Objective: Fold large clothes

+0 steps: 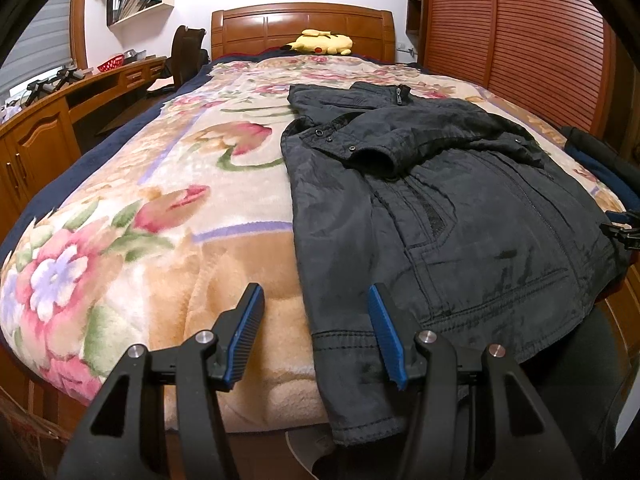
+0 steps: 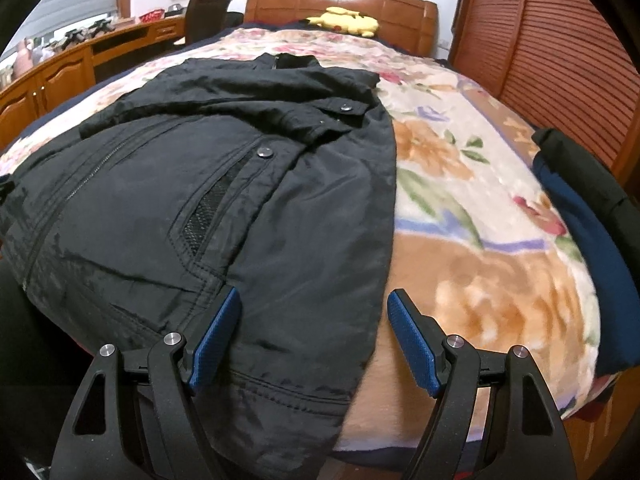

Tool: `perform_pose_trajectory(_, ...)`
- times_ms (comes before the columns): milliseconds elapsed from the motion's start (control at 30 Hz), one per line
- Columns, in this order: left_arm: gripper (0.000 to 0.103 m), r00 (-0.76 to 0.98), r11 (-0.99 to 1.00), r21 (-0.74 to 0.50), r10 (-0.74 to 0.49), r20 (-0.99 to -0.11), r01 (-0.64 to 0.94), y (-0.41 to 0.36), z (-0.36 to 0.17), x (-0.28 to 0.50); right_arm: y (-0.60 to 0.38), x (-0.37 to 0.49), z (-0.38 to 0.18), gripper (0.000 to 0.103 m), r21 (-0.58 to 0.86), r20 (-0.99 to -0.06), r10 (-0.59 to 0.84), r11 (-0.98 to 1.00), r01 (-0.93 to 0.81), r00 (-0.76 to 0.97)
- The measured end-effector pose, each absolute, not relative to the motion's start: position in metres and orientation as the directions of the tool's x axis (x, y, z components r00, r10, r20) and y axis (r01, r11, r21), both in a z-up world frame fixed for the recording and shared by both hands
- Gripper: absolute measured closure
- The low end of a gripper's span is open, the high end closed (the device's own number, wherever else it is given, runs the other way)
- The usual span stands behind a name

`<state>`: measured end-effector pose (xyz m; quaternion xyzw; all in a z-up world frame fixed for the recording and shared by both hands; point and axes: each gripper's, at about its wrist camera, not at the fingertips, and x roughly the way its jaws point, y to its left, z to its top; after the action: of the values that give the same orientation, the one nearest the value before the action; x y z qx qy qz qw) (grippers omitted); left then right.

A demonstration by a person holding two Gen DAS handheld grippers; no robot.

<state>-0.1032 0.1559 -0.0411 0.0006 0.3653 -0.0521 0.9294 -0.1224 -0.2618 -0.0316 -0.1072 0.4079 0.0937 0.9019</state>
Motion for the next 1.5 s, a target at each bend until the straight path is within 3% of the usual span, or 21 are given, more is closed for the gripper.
perform_pose_trajectory(367,0.050,0.719,0.993,-0.047,-0.113,-0.686,0.111,0.149,-0.042,-0.111,-0.262,-0.126,-0.034,0.025,-0.062,-0.758,0.125,0.963,-0.262,0.640)
perform_pose_trajectory(467,0.050,0.714,0.988,-0.067,-0.148,-0.685,0.141,0.144,-0.043,-0.113,-0.263,-0.126,-0.036,0.029,-0.045,-0.759,0.141,0.963,-0.266,0.636)
perform_pose_trajectory(600,0.055,0.717,0.983,-0.085,-0.177,-0.675,0.163,0.143,-0.043,-0.115,-0.262,-0.128,-0.037,0.040,-0.015,-0.757,0.175,0.959,-0.283,0.630)
perform_pose_trajectory(667,0.063,0.721,0.982,-0.088,-0.181,-0.669,0.164,0.144,-0.042,-0.116,-0.259,-0.130,-0.036,0.047,-0.012,-0.755,0.186,0.955,-0.298,0.628)
perform_pose_trajectory(733,0.075,0.725,0.983,-0.088,-0.177,-0.665,0.160,0.146,-0.040,-0.117,-0.257,-0.133,-0.035,0.062,-0.005,-0.750,0.207,0.948,-0.319,0.629)
perform_pose_trajectory(800,0.076,0.719,0.982,-0.102,-0.186,-0.670,0.159,0.150,-0.039,-0.116,-0.257,-0.134,-0.034,0.068,-0.013,-0.745,0.202,0.948,-0.317,0.635)
perform_pose_trajectory(1167,0.078,0.703,0.981,-0.100,-0.190,-0.685,0.168,0.153,-0.041,-0.118,-0.267,-0.144,-0.034,0.059,0.036,-0.752,0.220,0.955,-0.294,0.622)
perform_pose_trajectory(1267,0.093,0.711,0.981,-0.093,-0.186,-0.678,0.168,0.152,-0.038,-0.121,-0.264,-0.147,-0.034,0.060,0.019,-0.754,0.212,0.953,-0.303,0.621)
perform_pose_trajectory(1333,0.099,0.724,0.981,-0.089,-0.186,-0.664,0.171,0.149,-0.031,-0.126,-0.261,-0.150,-0.031,0.082,-0.013,-0.746,0.205,0.947,-0.321,0.633)
perform_pose_trajectory(1500,0.100,0.778,0.980,-0.075,-0.191,-0.599,0.183,0.143,0.002,-0.134,-0.261,-0.155,-0.008,0.093,0.014,-0.685,0.248,0.945,-0.327,0.685)
